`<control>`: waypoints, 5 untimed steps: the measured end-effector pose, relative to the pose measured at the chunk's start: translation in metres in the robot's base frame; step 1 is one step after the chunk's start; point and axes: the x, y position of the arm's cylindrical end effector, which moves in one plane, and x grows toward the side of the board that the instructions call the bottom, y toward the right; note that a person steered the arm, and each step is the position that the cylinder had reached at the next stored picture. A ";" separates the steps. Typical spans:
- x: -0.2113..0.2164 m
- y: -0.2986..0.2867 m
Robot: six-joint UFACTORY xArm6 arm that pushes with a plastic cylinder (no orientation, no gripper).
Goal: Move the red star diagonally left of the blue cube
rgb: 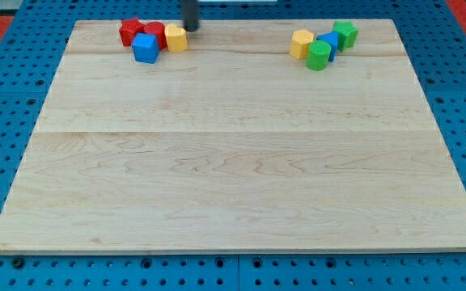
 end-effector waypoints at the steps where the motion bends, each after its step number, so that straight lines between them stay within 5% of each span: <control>1: -0.005 -0.018; 3: 0.002 -0.128; 5: 0.000 -0.141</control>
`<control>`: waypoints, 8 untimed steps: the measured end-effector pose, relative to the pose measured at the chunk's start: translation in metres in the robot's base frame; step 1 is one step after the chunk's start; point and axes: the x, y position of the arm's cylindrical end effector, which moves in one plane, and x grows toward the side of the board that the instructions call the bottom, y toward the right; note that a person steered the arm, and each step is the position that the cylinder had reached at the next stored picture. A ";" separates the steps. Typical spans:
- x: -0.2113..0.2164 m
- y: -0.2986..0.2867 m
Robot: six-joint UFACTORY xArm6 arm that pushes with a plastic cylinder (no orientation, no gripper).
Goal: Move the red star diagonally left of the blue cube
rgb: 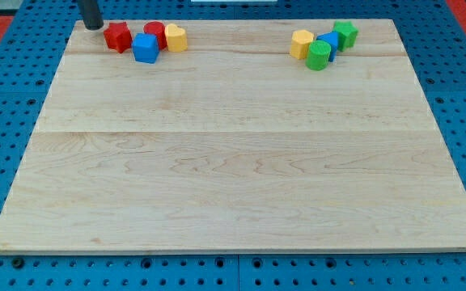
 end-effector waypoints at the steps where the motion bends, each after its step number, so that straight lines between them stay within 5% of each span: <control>1: -0.005 0.007; 3: 0.022 0.106; 5: 0.004 0.096; 8: 0.079 0.051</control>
